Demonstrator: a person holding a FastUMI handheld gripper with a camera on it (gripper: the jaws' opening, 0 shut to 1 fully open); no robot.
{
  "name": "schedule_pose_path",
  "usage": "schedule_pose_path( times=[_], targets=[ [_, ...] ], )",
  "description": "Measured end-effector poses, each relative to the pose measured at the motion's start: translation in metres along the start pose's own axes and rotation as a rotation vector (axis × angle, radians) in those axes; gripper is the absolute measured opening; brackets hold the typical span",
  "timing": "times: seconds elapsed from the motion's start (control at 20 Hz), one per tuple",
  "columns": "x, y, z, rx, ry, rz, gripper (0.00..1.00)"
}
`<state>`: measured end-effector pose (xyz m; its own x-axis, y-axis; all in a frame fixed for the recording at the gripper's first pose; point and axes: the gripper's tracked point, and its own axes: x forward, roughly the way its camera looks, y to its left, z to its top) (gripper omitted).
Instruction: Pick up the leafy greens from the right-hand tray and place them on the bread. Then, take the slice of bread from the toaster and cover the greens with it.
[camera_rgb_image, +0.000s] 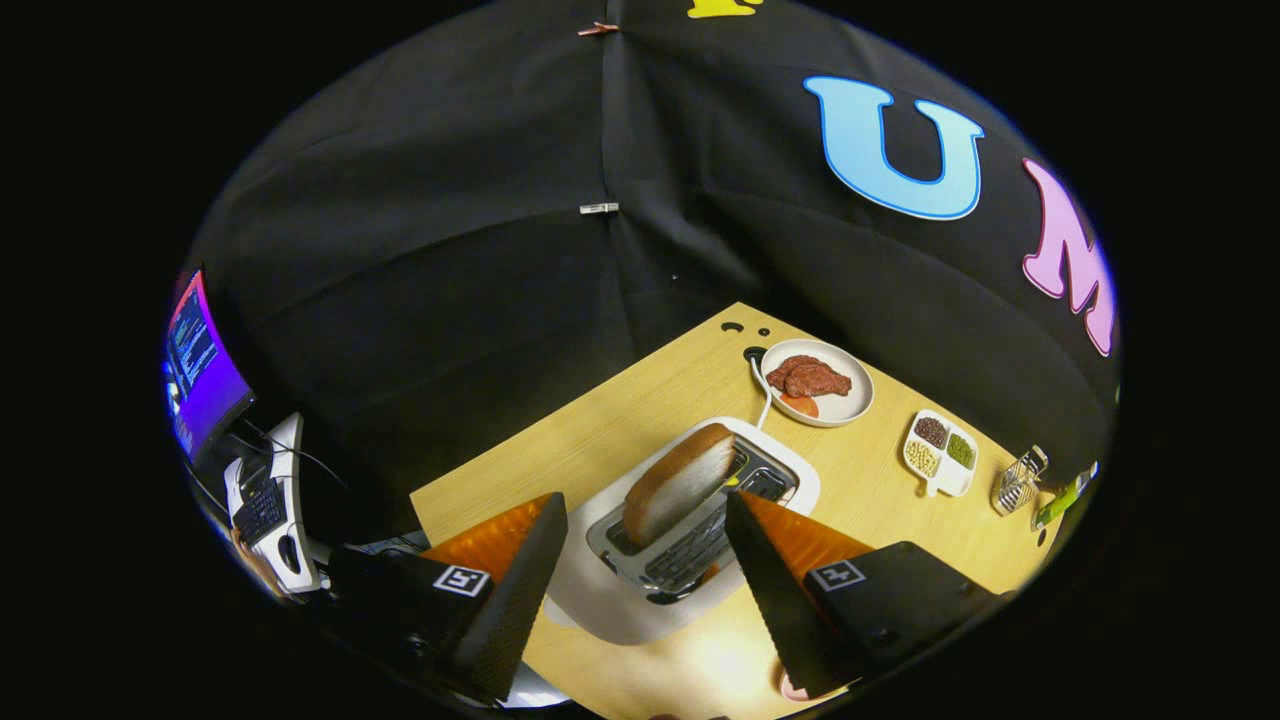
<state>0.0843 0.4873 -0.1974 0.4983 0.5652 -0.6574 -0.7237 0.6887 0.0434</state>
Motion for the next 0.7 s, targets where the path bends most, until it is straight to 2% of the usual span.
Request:
schedule_pose_path(
  times=[0.35, 0.45, 0.7],
  targets=[
    [0.051, -0.006, -0.010, 0.082, 0.034, -0.097, 1.00],
    [0.058, -0.008, -0.013, 0.100, 0.041, -0.115, 0.95],
    [0.063, -0.008, -0.006, 0.143, 0.025, -0.143, 0.71]
  ],
)
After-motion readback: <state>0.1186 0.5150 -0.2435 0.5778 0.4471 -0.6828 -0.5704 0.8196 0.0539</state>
